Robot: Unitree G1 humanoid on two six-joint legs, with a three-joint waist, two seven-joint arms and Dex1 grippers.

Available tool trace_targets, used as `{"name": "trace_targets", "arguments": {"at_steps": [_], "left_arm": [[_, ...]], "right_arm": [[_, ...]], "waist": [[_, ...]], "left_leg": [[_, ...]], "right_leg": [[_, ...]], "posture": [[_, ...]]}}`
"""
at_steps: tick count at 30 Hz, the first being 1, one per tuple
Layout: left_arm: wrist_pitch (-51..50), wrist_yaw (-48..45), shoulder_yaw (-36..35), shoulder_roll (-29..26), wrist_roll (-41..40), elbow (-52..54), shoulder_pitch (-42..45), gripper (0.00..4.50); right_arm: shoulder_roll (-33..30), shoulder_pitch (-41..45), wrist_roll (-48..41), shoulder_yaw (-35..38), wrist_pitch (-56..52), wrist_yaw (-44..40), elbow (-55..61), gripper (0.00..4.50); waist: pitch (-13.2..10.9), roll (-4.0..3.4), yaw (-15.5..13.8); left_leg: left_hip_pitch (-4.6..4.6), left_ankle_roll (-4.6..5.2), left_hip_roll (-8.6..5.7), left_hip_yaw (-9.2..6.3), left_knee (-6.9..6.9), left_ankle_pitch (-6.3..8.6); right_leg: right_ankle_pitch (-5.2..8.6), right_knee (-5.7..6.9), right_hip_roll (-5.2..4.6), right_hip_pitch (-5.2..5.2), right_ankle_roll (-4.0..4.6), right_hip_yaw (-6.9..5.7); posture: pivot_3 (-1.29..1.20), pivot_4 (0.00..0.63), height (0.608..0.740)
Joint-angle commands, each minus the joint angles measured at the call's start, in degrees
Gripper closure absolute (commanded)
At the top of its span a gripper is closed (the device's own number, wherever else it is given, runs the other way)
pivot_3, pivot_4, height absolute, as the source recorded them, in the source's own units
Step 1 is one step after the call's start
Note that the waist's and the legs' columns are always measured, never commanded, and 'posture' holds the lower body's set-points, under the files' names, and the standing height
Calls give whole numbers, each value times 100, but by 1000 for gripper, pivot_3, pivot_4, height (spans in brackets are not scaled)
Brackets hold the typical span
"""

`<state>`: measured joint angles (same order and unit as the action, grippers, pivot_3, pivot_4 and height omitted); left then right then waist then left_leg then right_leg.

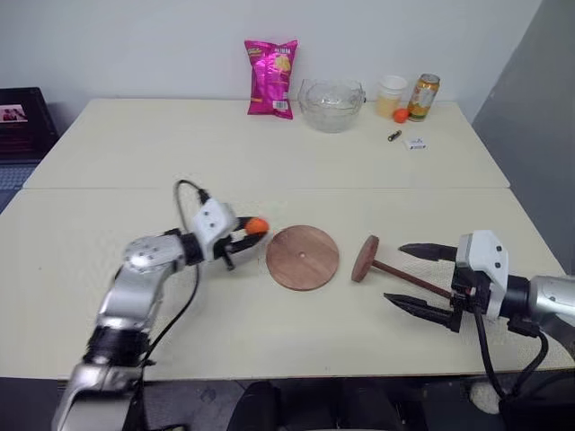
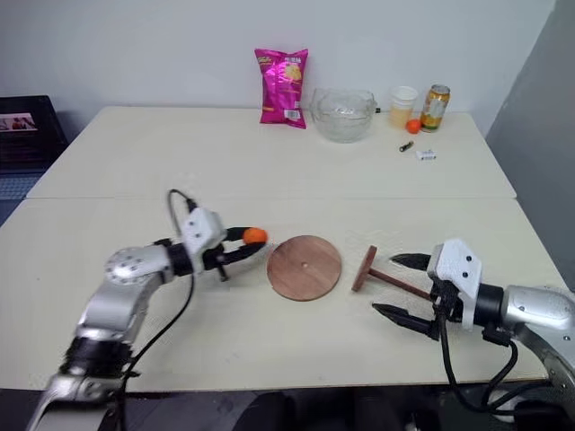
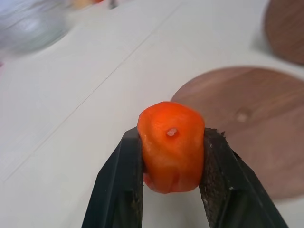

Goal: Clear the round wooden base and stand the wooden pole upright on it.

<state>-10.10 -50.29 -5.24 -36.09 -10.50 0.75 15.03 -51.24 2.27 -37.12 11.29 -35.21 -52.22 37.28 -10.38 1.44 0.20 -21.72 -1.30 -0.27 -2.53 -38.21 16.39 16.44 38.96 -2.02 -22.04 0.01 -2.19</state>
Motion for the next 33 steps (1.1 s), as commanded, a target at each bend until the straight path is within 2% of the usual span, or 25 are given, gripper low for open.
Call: {"name": "trace_targets", "arguments": {"at_steps": [1,5,10,17,24,26,27,29,30,33], "left_arm": [[-163,468,-641,-135,-108,531,-493,3354],[-355,1147,-1444,22,-211,742,-1189,3363],[-383,1709,-1844,223,-268,528,-1354,3364],[-221,1861,-1846,215,-275,-39,-1282,3364],[-453,1810,-1836,266,-553,-194,-1201,3364],[-531,1755,-1832,284,-673,-231,-1186,2667],[-529,1748,-1822,283,-702,-242,-1180,2552],[-537,1702,-1790,264,-747,-221,-1194,1993],[-535,1698,-1779,254,-745,-203,-1208,1948],[-542,1705,-1792,245,-745,-123,-1268,1187]], "right_arm": [[-23,606,-74,-313,89,-281,-247,0],[227,1850,120,-1121,136,-672,-898,0],[604,2713,407,-1840,249,-1034,-1492,0],[749,3004,658,-2166,554,-1494,-1840,0],[799,2949,809,-2182,676,-1628,-1892,0],[779,2884,830,-2164,687,-1625,-1844,0],[768,2854,844,-2150,687,-1622,-1824,0],[757,2813,871,-2122,680,-1612,-1797,0],[756,2803,879,-2110,671,-1605,-1791,0],[756,2785,892,-2088,660,-1584,-1784,0]], "waist": [[0,0,-8],[-1,2,-16],[0,4,-30],[0,5,-73],[0,5,-59],[0,5,-57],[0,5,-56],[0,5,-55],[0,5,-54],[0,5,-49]], "left_leg": [[1,0,-1,1,0,0],[-3,1,-1,-1,0,0],[-4,1,1,-6,4,1],[-10,1,-6,-4,1,1],[-10,1,-4,-5,2,1],[-10,1,-4,-6,2,1],[-10,1,-4,-5,2,1],[-10,1,-4,-5,2,1],[-10,1,-4,-5,2,1],[-10,0,-4,-6,2,1]], "right_leg": [[0,0,-1,0,0,0],[-1,-2,-3,-1,1,-2],[0,0,-3,-5,2,-6],[-1,-5,-12,-6,2,-6],[-1,-2,-11,-9,3,-7],[-1,-1,-11,-9,3,-7],[-1,-1,-11,-9,3,-7],[-1,-1,-11,-9,3,-7],[-1,-2,-11,-9,3,-7],[-1,-1,-11,-9,3,-7]], "posture": [[0,150,740],[0,150,740],[0,150,740],[0,150,740],[0,150,740],[0,150,740],[0,150,740],[0,150,740],[0,150,740],[0,150,740]]}}
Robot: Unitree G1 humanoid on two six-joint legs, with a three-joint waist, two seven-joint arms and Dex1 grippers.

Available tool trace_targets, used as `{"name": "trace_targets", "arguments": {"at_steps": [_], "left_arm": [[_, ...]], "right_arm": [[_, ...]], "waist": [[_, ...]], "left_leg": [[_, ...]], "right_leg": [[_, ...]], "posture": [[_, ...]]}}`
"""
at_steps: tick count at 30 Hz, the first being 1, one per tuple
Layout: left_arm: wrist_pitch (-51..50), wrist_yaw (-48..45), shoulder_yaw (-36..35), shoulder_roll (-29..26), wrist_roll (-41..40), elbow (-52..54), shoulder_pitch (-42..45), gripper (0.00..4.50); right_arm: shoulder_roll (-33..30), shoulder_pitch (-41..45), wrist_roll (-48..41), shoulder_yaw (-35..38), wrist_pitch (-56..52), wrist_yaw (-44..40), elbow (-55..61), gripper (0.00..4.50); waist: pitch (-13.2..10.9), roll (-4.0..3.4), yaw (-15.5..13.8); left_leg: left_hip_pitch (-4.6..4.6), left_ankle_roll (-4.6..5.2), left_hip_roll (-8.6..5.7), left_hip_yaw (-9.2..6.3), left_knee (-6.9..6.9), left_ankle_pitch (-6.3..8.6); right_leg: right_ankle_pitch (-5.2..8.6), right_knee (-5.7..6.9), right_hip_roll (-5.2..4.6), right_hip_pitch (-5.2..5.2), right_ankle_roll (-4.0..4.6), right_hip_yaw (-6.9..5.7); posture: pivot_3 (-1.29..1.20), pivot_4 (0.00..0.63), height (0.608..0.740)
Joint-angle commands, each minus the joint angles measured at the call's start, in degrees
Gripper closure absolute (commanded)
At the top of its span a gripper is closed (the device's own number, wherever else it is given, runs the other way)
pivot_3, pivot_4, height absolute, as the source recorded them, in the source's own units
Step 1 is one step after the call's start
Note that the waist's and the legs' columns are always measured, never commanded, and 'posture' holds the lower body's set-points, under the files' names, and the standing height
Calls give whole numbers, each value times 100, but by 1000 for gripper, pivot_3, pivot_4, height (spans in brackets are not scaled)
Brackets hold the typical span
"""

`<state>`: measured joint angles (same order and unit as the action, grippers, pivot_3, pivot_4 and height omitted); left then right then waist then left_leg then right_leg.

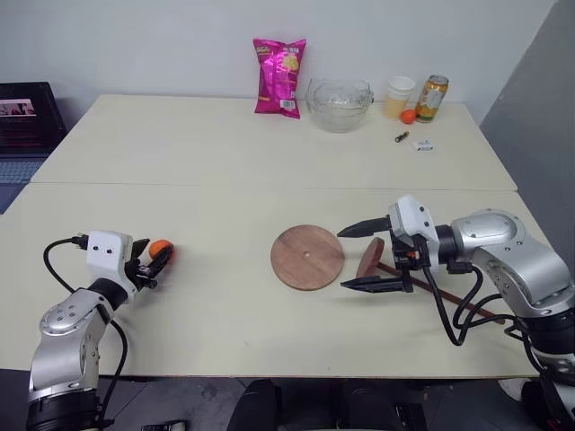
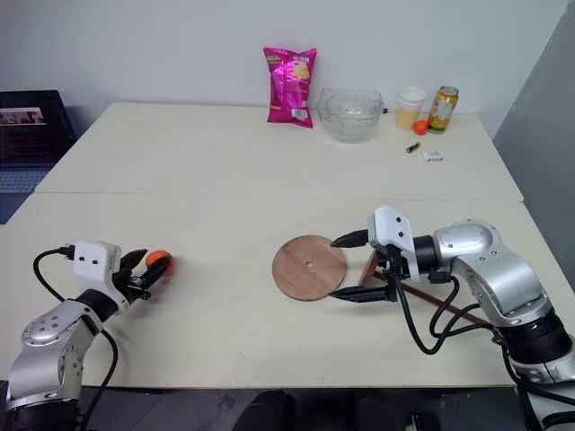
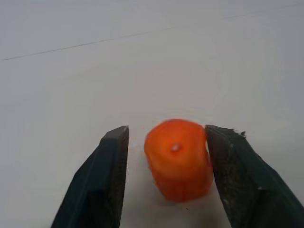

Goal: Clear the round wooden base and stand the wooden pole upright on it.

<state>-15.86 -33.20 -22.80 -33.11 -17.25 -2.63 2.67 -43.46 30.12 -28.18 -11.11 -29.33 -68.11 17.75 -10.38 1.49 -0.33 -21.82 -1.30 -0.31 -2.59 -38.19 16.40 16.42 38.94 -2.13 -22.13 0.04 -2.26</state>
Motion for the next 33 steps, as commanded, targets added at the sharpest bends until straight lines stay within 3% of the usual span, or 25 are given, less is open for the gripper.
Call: {"name": "trace_targets", "arguments": {"at_steps": [1,6,15,19,25,33], "left_arm": [[35,-3,-40,-58,-70,236,-49,1081],[-100,-29,-169,-101,-202,707,-392,34],[-454,-122,-434,-275,-511,1839,-1098,34],[-760,-440,-553,-690,-853,2698,-1171,34],[-1263,-1519,538,-1737,-1317,3385,-290,34],[-1286,-2616,1898,-2070,-1445,3616,580,34]], "right_arm": [[-24,-5,-2,157,69,11,171,0],[-70,-66,-11,205,46,45,190,0],[-150,-138,-43,384,65,92,197,0],[-283,-311,-192,828,-20,223,283,0],[-813,-1116,-502,1861,-571,599,871,0],[-1736,-2318,-304,2459,-1299,940,1838,0]], "waist": [[0,0,5],[0,0,22],[0,0,25],[0,0,5],[-2,-5,-107],[-6,-18,3]], "left_leg": [[0,0,0,0,0,0],[-1,0,0,1,1,0],[0,0,2,-2,3,0],[-3,0,2,-1,3,0],[-4,0,-2,0,3,0],[2,0,3,15,11,0]], "right_leg": [[0,0,0,0,0,0],[0,-2,-1,-1,0,2],[0,0,0,-1,1,0],[0,-2,0,-1,1,1],[1,-7,-2,3,2,-1],[2,-3,8,0,2,11]], "posture": [[0,150,740],[0,150,740],[0,150,740],[0,150,740],[0,150,740],[0,150,740]]}}
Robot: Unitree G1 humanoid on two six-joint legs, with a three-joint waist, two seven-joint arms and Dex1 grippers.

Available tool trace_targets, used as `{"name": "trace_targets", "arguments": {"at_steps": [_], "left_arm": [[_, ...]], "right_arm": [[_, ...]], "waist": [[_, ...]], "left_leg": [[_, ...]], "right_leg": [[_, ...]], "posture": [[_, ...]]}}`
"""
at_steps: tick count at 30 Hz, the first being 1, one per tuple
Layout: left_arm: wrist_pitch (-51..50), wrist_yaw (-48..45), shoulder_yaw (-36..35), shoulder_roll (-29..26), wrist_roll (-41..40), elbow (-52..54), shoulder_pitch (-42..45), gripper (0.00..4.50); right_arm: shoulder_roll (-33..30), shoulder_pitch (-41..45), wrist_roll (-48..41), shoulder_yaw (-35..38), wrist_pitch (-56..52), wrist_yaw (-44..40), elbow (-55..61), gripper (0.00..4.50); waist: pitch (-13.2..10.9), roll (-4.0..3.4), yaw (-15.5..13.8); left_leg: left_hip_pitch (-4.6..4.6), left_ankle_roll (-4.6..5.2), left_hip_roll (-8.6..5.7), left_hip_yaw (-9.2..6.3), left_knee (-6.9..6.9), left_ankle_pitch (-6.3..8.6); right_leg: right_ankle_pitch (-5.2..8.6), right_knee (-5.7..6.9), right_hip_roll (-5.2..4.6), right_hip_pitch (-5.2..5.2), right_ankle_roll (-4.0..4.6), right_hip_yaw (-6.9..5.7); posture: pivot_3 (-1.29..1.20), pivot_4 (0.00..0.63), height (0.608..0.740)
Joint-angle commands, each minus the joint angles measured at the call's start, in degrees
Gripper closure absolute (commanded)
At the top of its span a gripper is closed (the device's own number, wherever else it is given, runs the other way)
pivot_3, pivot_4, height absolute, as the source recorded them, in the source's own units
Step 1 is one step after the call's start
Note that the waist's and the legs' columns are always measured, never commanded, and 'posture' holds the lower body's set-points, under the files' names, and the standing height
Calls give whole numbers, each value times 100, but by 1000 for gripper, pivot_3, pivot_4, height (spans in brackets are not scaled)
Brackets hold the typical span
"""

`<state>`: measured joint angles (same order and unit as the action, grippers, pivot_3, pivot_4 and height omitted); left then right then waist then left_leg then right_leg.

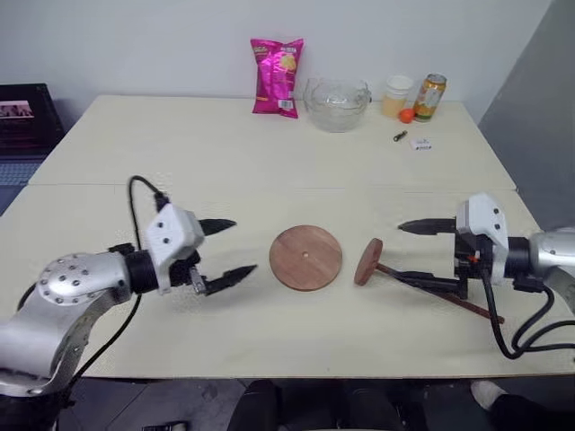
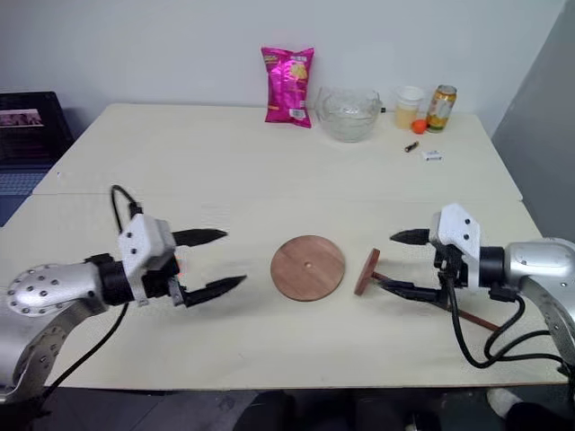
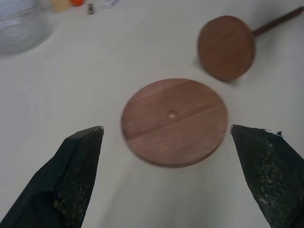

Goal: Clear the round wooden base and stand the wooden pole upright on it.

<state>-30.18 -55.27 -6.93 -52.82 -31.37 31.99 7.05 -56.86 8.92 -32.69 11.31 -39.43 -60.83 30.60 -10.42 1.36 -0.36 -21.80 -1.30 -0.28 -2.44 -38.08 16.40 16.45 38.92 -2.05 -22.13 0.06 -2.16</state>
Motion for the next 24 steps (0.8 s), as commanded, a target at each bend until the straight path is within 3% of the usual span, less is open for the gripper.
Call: {"name": "trace_targets", "arguments": {"at_steps": [1,10,13,20,24], "left_arm": [[207,-495,425,-110,35,115,194,34],[624,-661,1016,151,485,-117,556,34],[743,-672,1254,247,644,28,482,34],[793,-538,1558,402,906,159,475,34],[781,-485,1630,461,988,194,464,34]], "right_arm": [[-532,-270,169,190,-418,249,669,0],[-798,89,581,-659,-1224,974,589,0],[-733,653,973,-1426,-1602,1224,51,0],[-952,1209,1740,-2557,-1193,773,-721,0],[-950,1369,1985,-2761,-1046,598,-984,0]], "waist": [[-2,-5,24],[-3,-2,37],[-3,-1,47],[-3,-1,37],[-3,-1,39]], "left_leg": [[0,0,-1,2,0,0],[0,0,2,1,-2,0],[0,0,1,3,-3,0],[-5,0,0,2,-3,0],[-5,0,0,1,-3,0]], "right_leg": [[0,3,0,0,0,2],[1,-1,7,0,-2,1],[1,-2,6,0,-3,3],[1,-3,5,-5,-2,2],[1,-3,5,-5,-2,1]], "posture": [[0,150,740],[0,150,740],[0,150,740],[0,150,740],[0,150,740]]}}
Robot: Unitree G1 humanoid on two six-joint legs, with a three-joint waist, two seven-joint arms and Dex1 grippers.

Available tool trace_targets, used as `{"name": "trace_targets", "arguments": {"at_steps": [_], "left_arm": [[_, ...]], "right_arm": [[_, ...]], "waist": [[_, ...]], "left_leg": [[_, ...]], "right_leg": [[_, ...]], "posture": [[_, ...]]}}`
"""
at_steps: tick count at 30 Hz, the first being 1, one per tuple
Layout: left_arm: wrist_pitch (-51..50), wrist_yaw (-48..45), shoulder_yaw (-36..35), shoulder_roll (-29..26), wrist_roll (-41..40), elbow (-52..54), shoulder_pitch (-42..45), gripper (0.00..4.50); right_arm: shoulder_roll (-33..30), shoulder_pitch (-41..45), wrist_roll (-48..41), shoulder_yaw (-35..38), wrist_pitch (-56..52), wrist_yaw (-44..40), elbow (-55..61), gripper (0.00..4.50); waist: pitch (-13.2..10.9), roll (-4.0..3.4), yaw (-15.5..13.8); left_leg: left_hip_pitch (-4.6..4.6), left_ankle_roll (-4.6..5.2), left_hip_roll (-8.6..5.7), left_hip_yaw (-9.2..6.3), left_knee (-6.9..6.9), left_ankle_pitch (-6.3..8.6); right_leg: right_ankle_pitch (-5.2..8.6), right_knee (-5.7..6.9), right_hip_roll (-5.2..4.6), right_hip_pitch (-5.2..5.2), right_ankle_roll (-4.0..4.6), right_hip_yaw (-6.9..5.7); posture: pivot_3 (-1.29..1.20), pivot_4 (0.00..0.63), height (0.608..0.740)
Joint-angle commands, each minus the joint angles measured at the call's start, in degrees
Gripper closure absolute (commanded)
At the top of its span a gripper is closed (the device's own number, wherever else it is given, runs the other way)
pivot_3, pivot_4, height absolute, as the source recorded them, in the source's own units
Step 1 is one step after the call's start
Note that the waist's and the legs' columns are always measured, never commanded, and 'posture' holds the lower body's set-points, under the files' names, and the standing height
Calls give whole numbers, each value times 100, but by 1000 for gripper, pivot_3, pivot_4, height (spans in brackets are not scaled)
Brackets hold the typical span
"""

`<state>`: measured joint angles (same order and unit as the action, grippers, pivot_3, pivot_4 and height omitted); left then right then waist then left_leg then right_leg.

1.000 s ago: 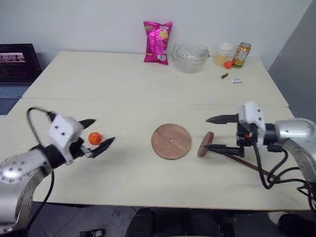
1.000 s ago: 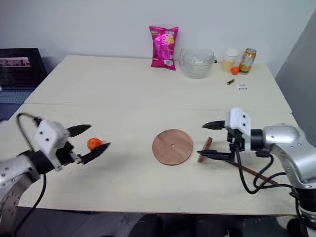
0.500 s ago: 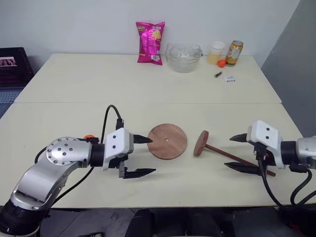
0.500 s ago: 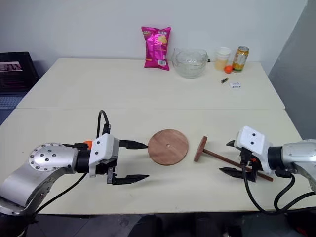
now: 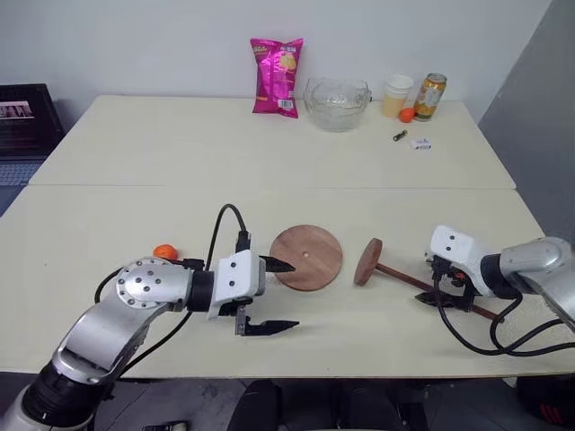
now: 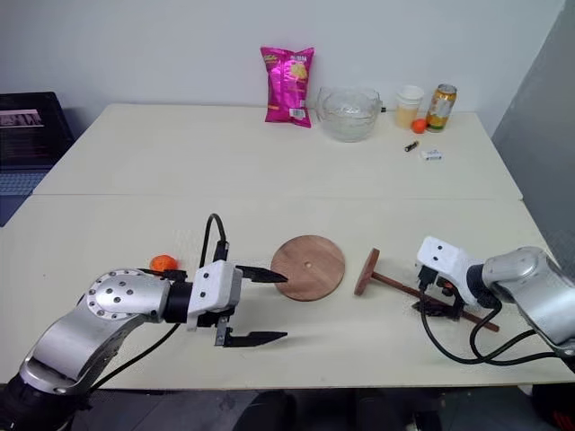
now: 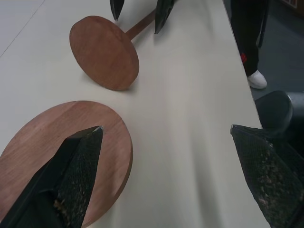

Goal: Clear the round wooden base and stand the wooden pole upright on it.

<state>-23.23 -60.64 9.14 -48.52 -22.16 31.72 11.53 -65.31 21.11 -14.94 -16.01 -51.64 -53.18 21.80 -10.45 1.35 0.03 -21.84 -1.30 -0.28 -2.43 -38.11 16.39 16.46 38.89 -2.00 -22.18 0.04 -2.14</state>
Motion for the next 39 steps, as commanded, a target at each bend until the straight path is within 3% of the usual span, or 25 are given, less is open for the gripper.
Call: {"name": "trace_targets", "arguments": {"at_steps": [1,3,7,22,28,33,39], "left_arm": [[116,83,45,61,110,211,-21,34],[157,124,76,111,173,193,-77,34],[187,203,132,220,286,168,-147,0],[245,279,202,293,512,161,-273,0],[289,267,177,295,589,61,-274,0],[237,411,-294,269,445,-102,-383,0],[-159,579,-1433,214,-199,-99,-801,0]], "right_arm": [[-150,214,271,-111,199,-296,-210,0],[-211,304,337,-236,218,-521,-333,0],[-223,397,344,-377,155,-855,-390,733],[-24,776,618,-698,83,-1311,-724,4241],[162,1046,357,-627,-344,-1600,-953,4266],[667,1316,-441,330,-1119,-1479,-1013,4266],[1720,1306,-1317,1701,-1205,-795,-285,4266]], "waist": [[0,0,0],[0,0,0],[0,0,-2],[0,0,1],[0,0,0],[-1,-2,6],[0,-1,6]], "left_leg": [[0,0,0,-1,0,0],[1,0,0,0,0,0],[0,0,0,-1,-1,0],[1,0,0,-3,-2,0],[1,0,0,-3,-2,0],[2,0,0,-1,-3,0],[-2,0,5,-9,-2,0]], "right_leg": [[0,0,0,0,0,-1],[0,1,0,0,0,-1],[0,1,0,0,0,-1],[-1,4,0,0,1,-2],[-1,3,0,0,1,-2],[-1,6,0,0,2,0],[-1,6,2,-1,2,-5]], "posture": [[0,150,740],[0,150,740],[0,150,740],[0,150,740],[0,150,740],[0,150,740],[0,150,740]]}}
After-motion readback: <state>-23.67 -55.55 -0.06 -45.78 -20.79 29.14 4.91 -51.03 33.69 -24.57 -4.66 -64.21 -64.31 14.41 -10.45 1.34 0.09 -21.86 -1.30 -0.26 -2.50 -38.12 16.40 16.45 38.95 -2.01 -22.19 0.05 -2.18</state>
